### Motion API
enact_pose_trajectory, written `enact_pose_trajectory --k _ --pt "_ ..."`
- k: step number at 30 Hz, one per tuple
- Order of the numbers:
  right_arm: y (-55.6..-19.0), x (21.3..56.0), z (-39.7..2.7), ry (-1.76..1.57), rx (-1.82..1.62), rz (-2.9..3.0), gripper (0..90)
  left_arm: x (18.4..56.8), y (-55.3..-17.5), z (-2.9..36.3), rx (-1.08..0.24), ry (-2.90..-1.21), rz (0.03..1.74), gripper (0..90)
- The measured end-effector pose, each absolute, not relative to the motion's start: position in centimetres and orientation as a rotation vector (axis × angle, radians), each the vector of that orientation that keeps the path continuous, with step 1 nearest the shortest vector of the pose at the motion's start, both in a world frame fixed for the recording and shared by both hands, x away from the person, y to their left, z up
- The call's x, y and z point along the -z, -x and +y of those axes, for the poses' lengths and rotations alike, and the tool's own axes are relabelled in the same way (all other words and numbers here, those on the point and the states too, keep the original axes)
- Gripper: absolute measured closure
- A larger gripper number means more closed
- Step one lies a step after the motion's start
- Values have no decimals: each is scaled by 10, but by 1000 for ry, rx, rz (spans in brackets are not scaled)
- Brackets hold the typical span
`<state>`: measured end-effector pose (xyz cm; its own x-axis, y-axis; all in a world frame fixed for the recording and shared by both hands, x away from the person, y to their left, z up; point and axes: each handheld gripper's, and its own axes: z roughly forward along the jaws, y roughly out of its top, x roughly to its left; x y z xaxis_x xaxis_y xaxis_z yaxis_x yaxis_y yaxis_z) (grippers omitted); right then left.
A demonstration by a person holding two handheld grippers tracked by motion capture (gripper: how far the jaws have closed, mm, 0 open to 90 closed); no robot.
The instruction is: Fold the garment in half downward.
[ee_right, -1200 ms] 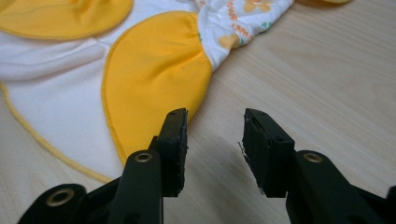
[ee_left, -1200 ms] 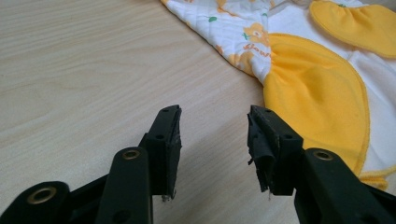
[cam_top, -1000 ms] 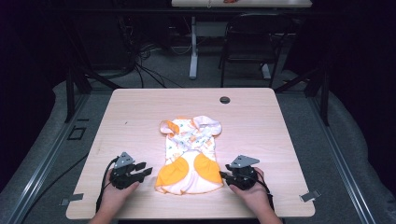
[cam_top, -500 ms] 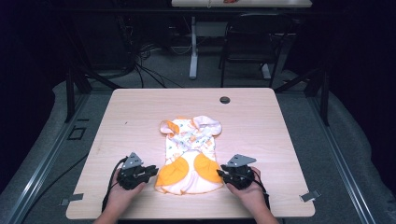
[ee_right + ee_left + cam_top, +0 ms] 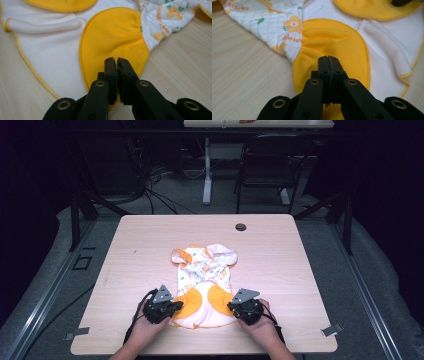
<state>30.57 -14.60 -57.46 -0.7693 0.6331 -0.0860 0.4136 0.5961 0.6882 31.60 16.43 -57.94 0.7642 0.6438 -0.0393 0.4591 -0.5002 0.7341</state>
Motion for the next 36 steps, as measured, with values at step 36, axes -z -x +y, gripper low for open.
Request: enact_pose_trajectory --k 36 --pt "-256 571 -142 -780 -1018 2716 897 575 -268 180 -136 -2251 800 895"
